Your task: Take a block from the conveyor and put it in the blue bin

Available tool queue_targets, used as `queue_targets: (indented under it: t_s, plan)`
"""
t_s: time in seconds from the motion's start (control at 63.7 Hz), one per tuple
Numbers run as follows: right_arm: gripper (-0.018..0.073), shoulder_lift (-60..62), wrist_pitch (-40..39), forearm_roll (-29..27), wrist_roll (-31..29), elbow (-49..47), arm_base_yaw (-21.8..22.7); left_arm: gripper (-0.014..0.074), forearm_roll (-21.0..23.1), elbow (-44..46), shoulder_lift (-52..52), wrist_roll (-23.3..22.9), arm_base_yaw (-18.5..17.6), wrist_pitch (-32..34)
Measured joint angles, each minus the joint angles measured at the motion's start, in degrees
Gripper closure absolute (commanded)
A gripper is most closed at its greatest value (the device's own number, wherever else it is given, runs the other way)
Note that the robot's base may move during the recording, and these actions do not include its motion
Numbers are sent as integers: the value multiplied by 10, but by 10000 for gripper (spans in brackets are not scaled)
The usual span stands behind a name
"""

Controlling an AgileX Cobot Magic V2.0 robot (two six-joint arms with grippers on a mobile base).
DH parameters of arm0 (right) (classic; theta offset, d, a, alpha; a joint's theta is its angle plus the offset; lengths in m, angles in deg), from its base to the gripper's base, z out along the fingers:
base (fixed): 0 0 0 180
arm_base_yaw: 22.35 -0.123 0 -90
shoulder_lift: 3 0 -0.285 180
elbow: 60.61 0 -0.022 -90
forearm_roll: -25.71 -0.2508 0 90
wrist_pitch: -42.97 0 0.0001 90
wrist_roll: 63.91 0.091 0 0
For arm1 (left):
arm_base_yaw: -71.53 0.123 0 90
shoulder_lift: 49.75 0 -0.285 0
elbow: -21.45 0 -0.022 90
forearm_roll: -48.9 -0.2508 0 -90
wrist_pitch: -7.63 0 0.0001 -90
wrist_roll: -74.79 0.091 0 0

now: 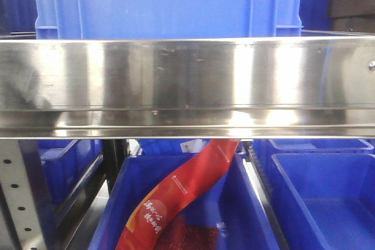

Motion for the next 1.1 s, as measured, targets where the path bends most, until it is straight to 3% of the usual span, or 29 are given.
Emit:
queue_targets:
  t_s: [0.236, 1.099]
  plan:
    - [721, 90, -34, -1, 0, 107, 42, 707, 0, 0, 0, 0, 0, 0]
    - [721, 94, -40, -3, 0, 112, 43, 707, 0, 0, 0, 0, 0, 0]
